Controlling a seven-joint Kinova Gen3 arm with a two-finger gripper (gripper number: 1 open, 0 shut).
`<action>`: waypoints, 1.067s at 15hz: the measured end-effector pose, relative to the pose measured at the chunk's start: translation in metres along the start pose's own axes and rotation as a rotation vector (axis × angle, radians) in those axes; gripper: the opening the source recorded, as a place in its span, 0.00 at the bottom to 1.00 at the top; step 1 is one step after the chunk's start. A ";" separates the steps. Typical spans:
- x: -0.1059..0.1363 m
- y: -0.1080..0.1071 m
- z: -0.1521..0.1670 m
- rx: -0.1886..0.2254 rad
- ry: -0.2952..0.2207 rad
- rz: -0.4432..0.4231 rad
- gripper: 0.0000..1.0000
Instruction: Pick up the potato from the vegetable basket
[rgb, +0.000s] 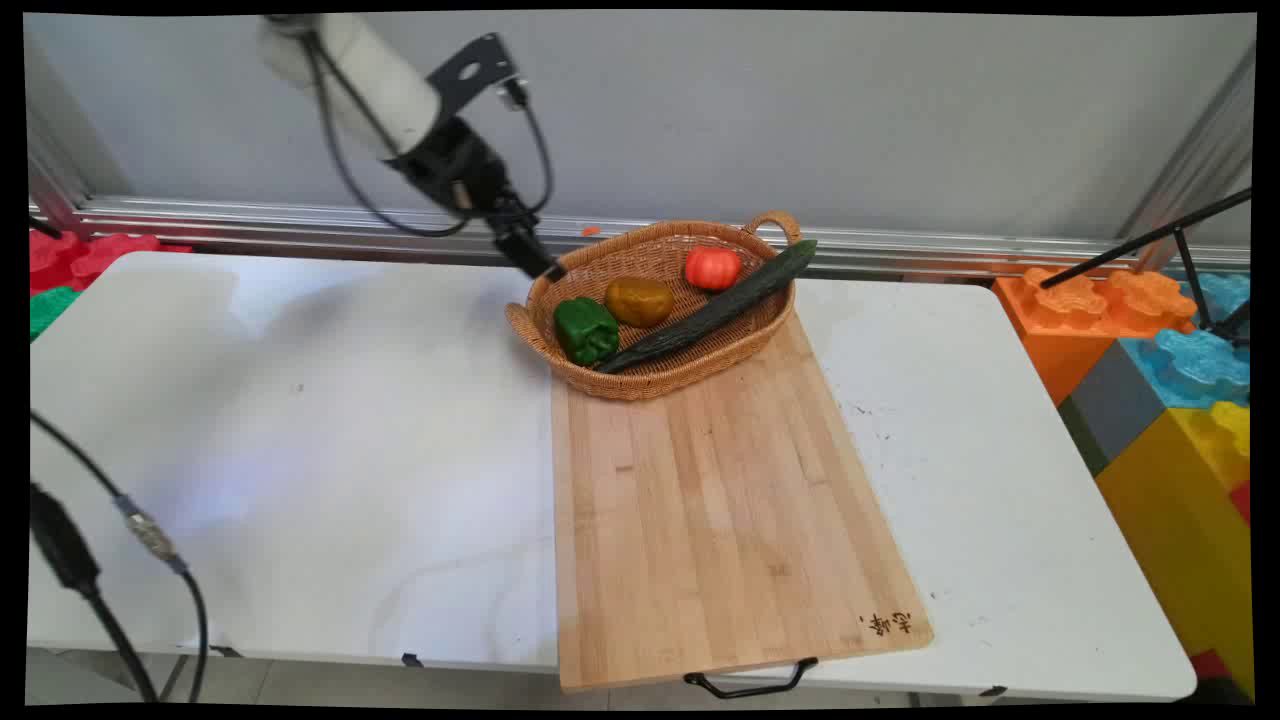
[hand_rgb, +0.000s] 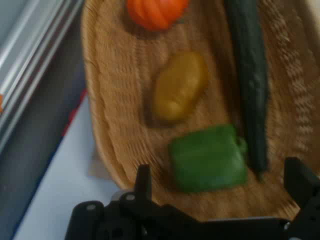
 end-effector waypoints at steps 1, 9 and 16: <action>0.007 -0.005 0.012 0.009 0.003 0.004 1.00; 0.030 -0.028 0.099 -0.027 -0.065 0.134 1.00; 0.037 -0.040 0.150 -0.065 -0.080 0.198 1.00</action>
